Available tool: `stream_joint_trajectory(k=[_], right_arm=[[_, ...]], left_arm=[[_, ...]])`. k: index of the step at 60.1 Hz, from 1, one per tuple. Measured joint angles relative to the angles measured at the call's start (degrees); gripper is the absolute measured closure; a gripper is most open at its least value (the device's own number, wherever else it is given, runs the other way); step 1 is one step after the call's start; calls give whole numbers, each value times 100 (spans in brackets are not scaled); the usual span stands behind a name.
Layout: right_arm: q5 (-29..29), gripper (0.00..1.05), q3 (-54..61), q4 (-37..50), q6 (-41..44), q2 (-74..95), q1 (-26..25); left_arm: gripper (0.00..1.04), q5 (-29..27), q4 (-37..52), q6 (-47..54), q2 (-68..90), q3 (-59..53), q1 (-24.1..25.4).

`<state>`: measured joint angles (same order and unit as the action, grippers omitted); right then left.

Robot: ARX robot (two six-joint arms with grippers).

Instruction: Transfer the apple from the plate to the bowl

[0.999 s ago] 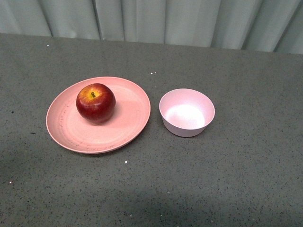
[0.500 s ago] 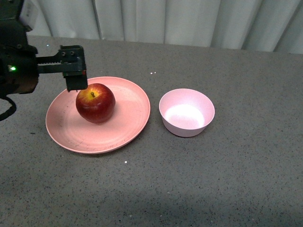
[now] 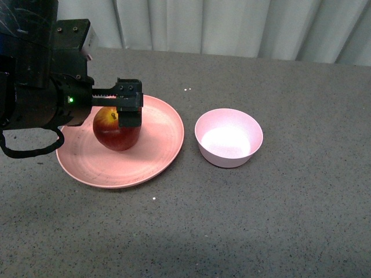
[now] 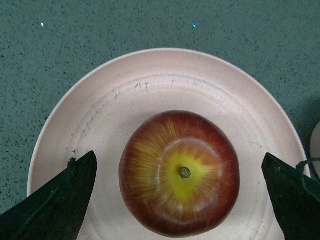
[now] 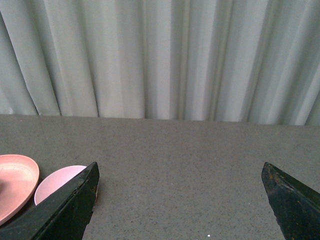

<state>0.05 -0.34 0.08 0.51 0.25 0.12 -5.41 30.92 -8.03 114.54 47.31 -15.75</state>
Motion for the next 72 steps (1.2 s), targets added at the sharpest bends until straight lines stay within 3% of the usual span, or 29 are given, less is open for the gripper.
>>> stream_joint_trajectory(k=[20, 27, 35, 57, 72], right_arm=[[0, 9, 2, 0, 0, 0, 0], [0, 9, 2, 0, 0, 0, 0], [0, 9, 2, 0, 0, 0, 0], [0, 9, 0, 0, 0, 0, 0], [0, 9, 0, 0, 0, 0, 0]], left_arm=[[7, -15, -57, 83, 352, 125, 2], [26, 11, -61, 114, 352, 140, -2], [33, 28, -63, 133, 352, 142, -2], [35, 77, -138, 127, 190, 140, -26], [35, 164, -284, -28, -455, 227, -319]])
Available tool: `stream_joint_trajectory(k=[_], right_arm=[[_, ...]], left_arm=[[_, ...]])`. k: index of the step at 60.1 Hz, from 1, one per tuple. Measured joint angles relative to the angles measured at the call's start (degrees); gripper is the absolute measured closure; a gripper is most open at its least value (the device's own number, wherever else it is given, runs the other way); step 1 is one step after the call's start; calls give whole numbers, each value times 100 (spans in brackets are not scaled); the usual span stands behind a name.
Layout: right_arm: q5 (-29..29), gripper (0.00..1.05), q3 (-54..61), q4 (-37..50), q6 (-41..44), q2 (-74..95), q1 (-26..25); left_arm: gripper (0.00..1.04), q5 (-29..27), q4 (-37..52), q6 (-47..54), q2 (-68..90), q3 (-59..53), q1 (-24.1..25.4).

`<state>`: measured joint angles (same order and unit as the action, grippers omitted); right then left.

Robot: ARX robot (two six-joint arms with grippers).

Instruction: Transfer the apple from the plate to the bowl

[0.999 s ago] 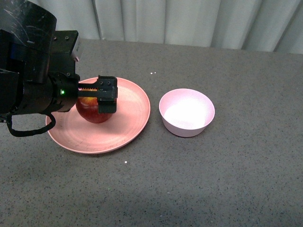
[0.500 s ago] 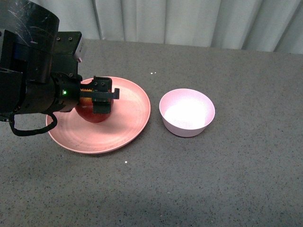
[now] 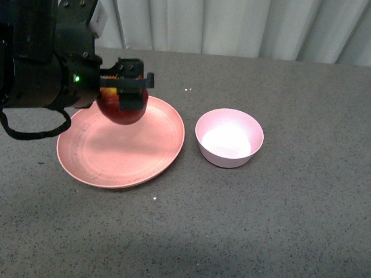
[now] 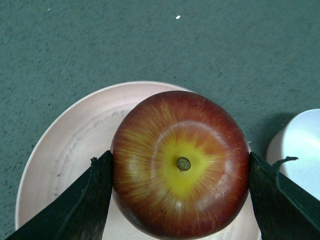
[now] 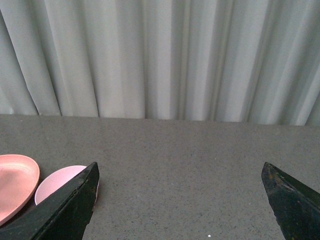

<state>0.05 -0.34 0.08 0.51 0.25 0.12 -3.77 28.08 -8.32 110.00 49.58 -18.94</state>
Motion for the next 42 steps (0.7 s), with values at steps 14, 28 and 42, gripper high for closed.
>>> stream_joint_trajectory(k=[14, 28, 42], right_arm=[[0, 9, 2, 0, 0, 0, 0], [0, 9, 0, 0, 0, 0, 0], [0, 9, 0, 0, 2, 0, 0]], left_arm=[[35, 120, -197, -4, 210, 544, -846], [36, 72, -444, -94, 822, 1268, -1593], [36, 33, -487, -90, 1209, 1537, -1753]])
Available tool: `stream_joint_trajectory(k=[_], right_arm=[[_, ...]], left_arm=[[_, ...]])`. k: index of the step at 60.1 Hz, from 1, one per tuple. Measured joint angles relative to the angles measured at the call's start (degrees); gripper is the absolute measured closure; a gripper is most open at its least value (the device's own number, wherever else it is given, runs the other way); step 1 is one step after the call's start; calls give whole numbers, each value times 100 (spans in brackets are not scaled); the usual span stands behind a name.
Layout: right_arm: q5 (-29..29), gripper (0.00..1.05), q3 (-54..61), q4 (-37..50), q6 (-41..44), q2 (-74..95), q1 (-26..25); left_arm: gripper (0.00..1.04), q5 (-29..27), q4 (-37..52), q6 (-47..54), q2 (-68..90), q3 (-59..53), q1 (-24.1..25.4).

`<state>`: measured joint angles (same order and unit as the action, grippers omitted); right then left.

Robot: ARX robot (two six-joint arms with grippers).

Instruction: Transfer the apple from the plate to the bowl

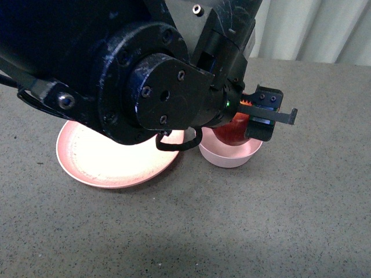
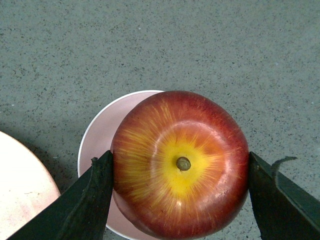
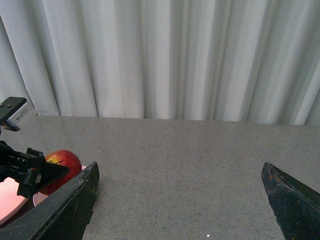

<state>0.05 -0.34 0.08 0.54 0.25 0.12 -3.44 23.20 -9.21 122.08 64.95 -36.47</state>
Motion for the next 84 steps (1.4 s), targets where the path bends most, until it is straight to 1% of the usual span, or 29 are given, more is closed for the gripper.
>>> stream_joint_trajectory(k=[9, 17, 20, 53, 55, 56, 58, 63, 66, 72, 79, 84], right_arm=[[0, 9, 0, 0, -2, 0, 0], [0, 9, 2, 0, 0, 0, 0], [0, 9, 0, 0, -2, 0, 0], [0, 9, 0, 0, -2, 0, 0], [0, 9, 0, 0, -2, 0, 0], [0, 9, 0, 0, -2, 0, 0], [0, 9, 0, 0, -2, 0, 0], [0, 9, 0, 0, -2, 0, 0], [0, 9, 0, 0, -2, 0, 0], [0, 9, 0, 0, 0, 0, 0], [0, 9, 2, 0, -2, 0, 0], [0, 9, 0, 0, -2, 0, 0]], left_arm=[[36, -151, 2, 59, 216, 149, -15], [36, -155, 4, 90, 341, 256, -15], [36, -254, 42, 188, 396, 291, -28], [36, -367, -22, 315, 708, 431, -50], [34, -369, 35, 319, 708, 428, -50], [29, -400, 98, 380, 708, 420, -55], [25, -413, 157, 424, 706, 415, -59], [11, -428, 225, 525, 616, 398, -74], [5, -472, 236, 560, 527, 378, -76], [7, -485, 321, 560, 326, 282, -76], [7, -426, 431, 566, -42, 66, -48], [7, -560, 577, 542, -385, -199, 7]])
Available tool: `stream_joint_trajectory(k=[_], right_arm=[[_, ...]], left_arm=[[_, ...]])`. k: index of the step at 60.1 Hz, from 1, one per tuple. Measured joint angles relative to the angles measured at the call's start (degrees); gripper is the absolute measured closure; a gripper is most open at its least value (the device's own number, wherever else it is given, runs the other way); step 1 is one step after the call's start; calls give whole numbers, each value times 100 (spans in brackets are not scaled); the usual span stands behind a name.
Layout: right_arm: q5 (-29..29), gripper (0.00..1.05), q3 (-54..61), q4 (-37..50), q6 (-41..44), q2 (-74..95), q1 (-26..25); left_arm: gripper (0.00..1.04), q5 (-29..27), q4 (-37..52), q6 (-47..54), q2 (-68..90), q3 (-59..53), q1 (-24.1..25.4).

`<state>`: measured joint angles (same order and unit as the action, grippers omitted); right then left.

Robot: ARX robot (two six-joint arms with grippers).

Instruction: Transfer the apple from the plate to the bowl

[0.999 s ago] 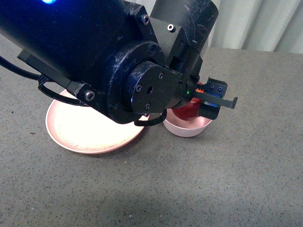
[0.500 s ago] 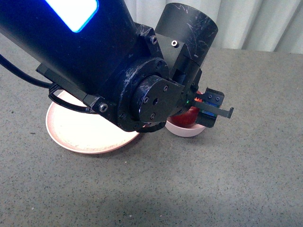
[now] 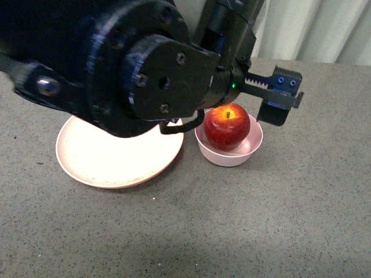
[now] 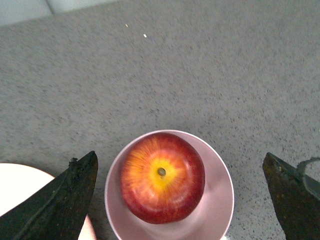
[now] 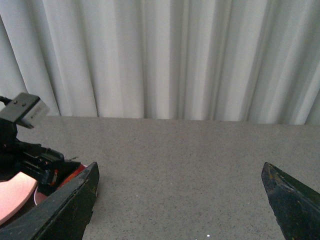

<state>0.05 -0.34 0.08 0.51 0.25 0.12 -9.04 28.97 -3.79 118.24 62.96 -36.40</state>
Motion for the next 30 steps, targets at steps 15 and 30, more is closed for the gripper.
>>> stream_joint_trajectory(k=[15, 30], right_arm=[[0, 9, 0, 0, 0, 0, 0], [0, 9, 2, 0, 0, 0, 0]], left_arm=[[7, -372, 485, -802, -2028, -2041, 697], [7, -671, 568, -964, -3707, -4116, 1344]])
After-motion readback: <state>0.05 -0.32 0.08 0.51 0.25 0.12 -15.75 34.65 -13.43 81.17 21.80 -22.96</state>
